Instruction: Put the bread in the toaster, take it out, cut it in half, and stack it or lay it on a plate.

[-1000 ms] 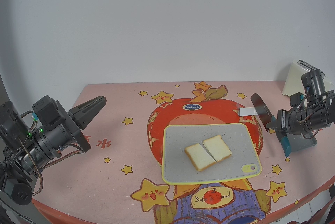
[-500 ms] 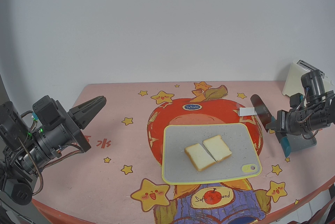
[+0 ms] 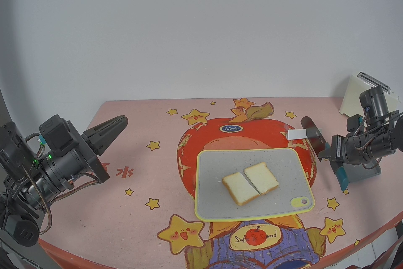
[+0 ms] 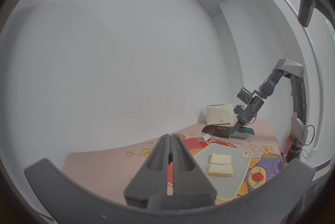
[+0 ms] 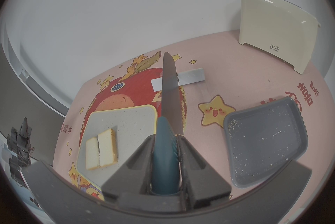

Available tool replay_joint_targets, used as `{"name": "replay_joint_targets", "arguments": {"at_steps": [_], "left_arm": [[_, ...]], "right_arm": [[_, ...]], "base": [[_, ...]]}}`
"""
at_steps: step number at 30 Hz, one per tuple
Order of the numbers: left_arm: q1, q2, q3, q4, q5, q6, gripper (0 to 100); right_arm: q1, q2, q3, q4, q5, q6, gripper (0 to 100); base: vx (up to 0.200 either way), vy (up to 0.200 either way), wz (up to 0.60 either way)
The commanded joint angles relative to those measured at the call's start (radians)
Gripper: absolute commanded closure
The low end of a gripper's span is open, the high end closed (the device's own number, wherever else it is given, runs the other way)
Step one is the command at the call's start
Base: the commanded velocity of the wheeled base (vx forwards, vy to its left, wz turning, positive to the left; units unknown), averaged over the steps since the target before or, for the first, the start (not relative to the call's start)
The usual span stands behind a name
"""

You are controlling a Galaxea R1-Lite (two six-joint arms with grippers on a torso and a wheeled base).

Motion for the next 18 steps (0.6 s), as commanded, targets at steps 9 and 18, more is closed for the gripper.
{"name": "replay_joint_targets", "arguments": {"at_steps": [9,18], "left_arm": [[0.0,0.001,0.002,0.0,0.0,0.016,100],[0.0,0.0,0.002,0.0,-0.001,0.017,100]], "right_arm": [[0.001,0.008,0.003,0.001,-0.001,0.001,100],[0.004,0.023,0.003,0.001,-0.006,0.001,100]], "base": [[0.0,0.0,0.0],[0.0,0.0,0.0]]}}
